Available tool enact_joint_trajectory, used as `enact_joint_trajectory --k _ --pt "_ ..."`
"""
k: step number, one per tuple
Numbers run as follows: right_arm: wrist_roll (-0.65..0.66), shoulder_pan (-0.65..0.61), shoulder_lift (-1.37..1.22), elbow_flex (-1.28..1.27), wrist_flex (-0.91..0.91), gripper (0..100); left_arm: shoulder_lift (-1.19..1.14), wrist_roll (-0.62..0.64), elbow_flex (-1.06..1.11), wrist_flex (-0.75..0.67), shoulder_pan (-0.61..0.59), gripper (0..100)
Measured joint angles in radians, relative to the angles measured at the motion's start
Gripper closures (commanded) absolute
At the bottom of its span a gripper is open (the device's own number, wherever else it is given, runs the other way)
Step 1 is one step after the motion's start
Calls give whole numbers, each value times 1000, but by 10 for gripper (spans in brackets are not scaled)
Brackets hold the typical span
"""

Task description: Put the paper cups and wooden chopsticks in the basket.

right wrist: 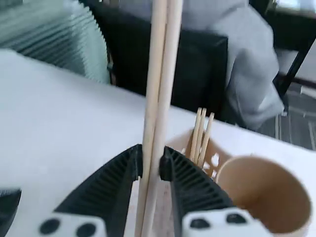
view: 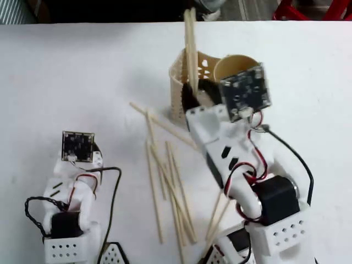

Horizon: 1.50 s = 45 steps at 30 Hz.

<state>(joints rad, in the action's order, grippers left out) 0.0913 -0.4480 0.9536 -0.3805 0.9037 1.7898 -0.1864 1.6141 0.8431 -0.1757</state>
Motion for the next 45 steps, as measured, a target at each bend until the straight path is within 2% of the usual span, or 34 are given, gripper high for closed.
enact_joint_trajectory --k 10,17,20,23,27,30,34,36,40,45 --pt "0 91 -233 2 -493 981 0 0 0 0 0 973" --pt "0 129 -414 -8 -644 981 0 0 0 0 0 973" --pt "0 127 -430 -87 -720 981 0 0 0 0 0 973" --pt "0 127 -430 -221 -870 981 0 0 0 0 0 973" --pt "58 127 -431 -365 -1043 980 0 0 0 0 0 973" --pt "72 127 -440 -396 -1063 956 0 0 0 0 0 973" --pt "72 127 -439 -399 -1037 841 0 0 0 0 0 973" --pt "72 127 -439 -399 -1005 823 0 0 0 0 0 973" --pt "72 127 -396 -393 -925 859 0 0 0 0 0 973" --pt "72 127 -236 -371 -706 980 0 0 0 0 0 973"
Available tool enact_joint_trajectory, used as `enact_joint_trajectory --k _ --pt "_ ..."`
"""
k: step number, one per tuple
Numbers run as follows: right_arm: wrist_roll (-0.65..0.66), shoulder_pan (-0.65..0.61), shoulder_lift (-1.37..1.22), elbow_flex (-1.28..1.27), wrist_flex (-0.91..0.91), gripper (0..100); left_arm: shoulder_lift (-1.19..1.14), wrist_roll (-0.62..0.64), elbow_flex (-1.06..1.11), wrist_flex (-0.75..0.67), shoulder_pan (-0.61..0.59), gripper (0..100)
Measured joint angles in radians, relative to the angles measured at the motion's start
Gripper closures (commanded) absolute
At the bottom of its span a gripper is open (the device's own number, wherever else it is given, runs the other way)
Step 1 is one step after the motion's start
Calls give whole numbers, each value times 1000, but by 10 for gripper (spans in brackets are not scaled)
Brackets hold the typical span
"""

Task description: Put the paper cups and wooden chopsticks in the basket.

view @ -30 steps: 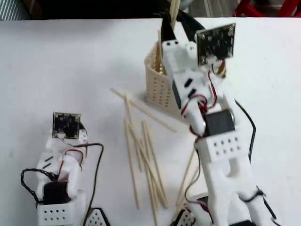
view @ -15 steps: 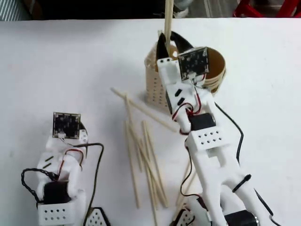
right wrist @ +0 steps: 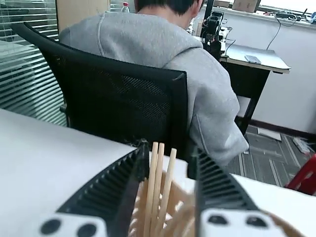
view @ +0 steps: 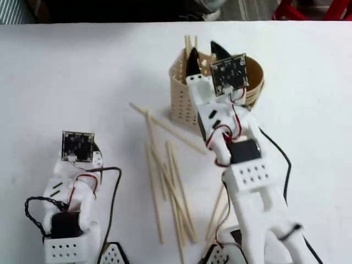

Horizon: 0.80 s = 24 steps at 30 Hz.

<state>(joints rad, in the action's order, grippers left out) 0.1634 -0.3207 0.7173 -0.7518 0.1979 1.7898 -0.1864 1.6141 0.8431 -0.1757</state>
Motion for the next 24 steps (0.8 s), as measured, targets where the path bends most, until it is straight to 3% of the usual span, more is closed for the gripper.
enact_joint_trajectory --k 6,13,21,24 --pt "0 0 212 0 397 973 0 -31 0 0 0 973" --pt "-98 0 367 -63 806 971 0 -31 -5 26 0 973" --pt "-107 11 565 -348 832 971 0 -46 -137 152 2 976" --pt "-107 49 660 -437 802 972 0 -94 -163 187 54 976"
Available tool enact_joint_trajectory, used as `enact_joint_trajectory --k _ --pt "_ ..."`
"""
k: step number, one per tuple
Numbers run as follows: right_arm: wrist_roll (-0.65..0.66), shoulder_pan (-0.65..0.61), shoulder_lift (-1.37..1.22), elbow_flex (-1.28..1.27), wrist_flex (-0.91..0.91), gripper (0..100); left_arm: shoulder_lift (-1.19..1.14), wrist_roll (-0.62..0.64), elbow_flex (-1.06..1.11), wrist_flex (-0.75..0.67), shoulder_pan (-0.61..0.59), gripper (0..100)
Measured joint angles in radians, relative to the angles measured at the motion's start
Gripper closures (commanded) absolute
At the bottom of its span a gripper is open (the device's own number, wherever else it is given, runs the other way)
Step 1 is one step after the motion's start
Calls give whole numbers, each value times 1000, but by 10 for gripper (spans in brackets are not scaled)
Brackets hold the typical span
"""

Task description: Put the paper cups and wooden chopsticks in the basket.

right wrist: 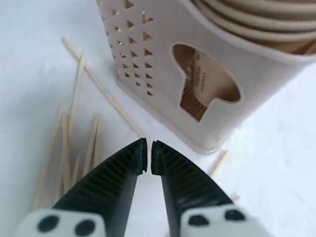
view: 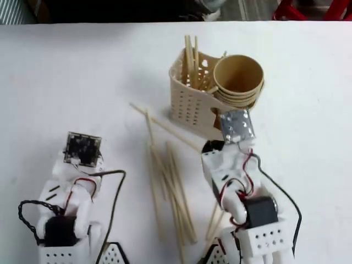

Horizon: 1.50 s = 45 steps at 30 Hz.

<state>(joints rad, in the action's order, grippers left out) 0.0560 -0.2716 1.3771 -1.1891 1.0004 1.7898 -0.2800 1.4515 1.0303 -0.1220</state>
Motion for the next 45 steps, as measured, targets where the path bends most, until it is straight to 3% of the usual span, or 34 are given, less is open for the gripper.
enact_joint_trajectory --k 8,16,22,28,37,45 --pt "-110 172 278 -109 -20 972 -18 -14 -115 95 118 973" --pt "-123 215 417 -163 -34 972 -485 -11 -313 95 244 968" --pt "-123 215 410 -166 -48 972 -905 100 -480 95 328 835" --pt "-123 230 410 -166 -49 972 -1201 264 -577 95 388 836" --pt "-123 252 410 -166 -49 972 -1470 407 -671 95 471 828" --pt "-123 252 410 -166 -49 972 -1614 499 -775 95 473 721"
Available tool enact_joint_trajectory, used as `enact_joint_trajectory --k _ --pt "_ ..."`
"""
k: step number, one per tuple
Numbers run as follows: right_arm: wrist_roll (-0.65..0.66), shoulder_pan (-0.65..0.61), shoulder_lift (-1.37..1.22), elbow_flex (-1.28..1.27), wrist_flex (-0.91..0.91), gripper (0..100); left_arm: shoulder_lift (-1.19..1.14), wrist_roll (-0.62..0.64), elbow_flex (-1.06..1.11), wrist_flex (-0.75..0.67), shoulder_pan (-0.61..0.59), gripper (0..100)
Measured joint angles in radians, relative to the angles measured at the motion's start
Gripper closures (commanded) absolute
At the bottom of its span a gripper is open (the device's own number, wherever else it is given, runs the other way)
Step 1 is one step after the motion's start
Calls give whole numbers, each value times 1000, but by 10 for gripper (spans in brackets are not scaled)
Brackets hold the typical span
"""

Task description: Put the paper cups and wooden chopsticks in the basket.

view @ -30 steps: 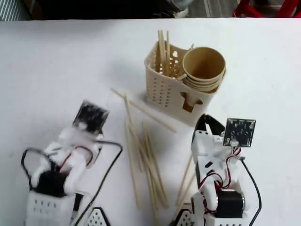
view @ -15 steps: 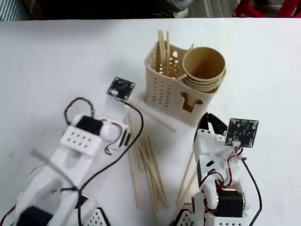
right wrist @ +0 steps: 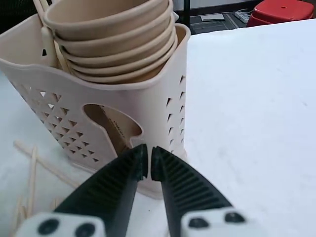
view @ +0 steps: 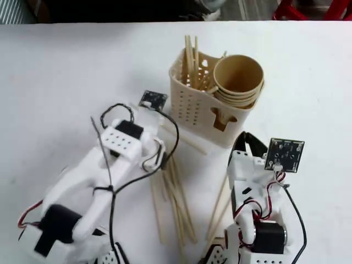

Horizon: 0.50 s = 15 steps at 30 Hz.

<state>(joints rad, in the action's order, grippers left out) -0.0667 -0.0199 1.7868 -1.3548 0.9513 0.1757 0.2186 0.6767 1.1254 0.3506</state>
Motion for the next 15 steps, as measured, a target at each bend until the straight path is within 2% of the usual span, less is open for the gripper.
enact_joint_trajectory --k 11,15 --pt "0 0 0 0 0 972 -164 51 -66 -15 -14 723" --pt "0 0 0 0 0 972 -255 51 -78 -55 -58 795"
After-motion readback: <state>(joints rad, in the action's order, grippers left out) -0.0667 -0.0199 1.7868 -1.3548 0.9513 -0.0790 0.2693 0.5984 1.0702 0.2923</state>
